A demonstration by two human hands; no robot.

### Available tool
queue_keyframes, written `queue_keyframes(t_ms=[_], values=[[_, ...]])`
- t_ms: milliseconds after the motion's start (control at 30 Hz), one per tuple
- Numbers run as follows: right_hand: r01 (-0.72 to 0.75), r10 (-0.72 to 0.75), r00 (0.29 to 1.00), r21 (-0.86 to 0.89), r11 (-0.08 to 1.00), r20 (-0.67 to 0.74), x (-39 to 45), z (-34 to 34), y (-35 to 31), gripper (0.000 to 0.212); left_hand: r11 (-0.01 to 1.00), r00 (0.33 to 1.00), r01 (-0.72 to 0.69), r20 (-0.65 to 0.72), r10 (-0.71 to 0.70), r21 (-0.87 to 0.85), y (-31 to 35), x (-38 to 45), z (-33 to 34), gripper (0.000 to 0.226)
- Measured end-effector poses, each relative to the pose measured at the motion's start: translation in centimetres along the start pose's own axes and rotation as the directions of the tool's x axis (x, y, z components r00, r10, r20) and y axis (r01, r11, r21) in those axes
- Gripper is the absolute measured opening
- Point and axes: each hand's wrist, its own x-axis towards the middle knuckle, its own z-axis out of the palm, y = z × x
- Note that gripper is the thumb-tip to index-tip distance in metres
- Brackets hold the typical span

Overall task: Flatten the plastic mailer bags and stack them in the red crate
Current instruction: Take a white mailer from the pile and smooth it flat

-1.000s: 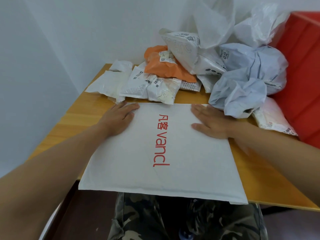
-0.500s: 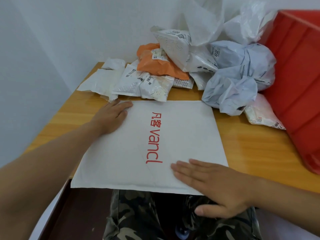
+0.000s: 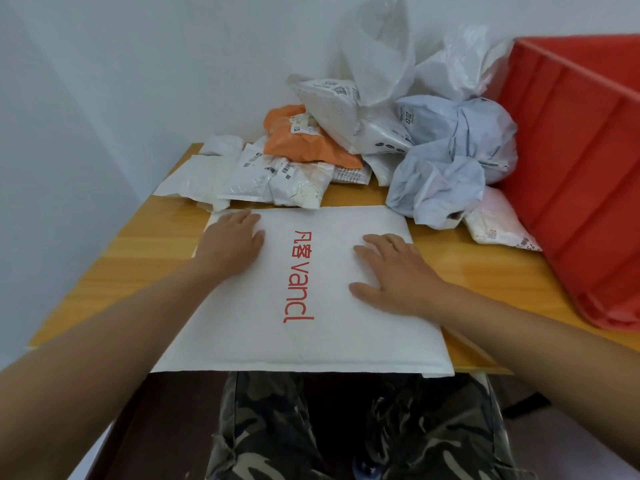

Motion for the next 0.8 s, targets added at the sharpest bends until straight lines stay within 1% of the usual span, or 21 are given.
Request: queue_keyframes(t_ms=[33,100,133,200,300,600,700,767,800], values=[[0.014,-0.013,1.000,-0.026,1.000,0.026,0.7,0.1,0.1,0.076,0.999,0.999,0.029,0.027,-0.028,-0.039,0.9,-0.3,0.1,0.052],[0.028,-0.025,0.997,-0.045,0.999,0.079,2.3,0.1,0.1,0.079,0.998,0.992,0.058,0.118,-0.054,-0.035,2.1,-0.9,0.6,0.060],[0.020,-0.014,0.994,-0.052,0.998,0.106,3.2,0.0,0.0,0.078,0.997,0.985,0.071,0.160,-0.066,-0.026,2.6,-1.3,0.9,0.065],[-0.024,0.032,0.992,-0.068,0.997,0.126,5.0,-0.2,0.0,0.078,0.995,0.976,0.097,0.200,-0.092,-0.018,2.8,-1.6,1.3,0.071],[-0.079,0.090,0.987,-0.086,0.993,0.133,6.4,0.0,0.4,0.079,0.992,0.969,0.127,0.213,-0.123,-0.008,2.9,-1.7,1.6,0.075],[-0.099,0.106,0.989,-0.074,0.992,0.104,6.6,0.7,0.6,0.081,0.990,0.963,0.134,0.243,-0.120,-0.040,2.6,-1.7,1.5,0.076],[-0.107,0.115,0.991,-0.108,0.988,0.072,5.6,-0.1,-0.2,0.081,0.989,0.958,0.141,0.261,-0.123,-0.051,2.8,-2.0,0.9,0.081],[-0.096,0.102,0.994,-0.157,0.983,0.032,4.5,-0.7,-1.2,0.081,0.991,0.963,0.131,0.242,-0.120,-0.030,3.6,-2.8,0.1,0.087],[-0.093,0.097,0.995,-0.141,0.986,0.020,3.5,-0.9,-1.6,0.083,0.993,0.967,0.114,0.234,-0.105,-0.023,4.1,-3.6,-0.3,0.091]])
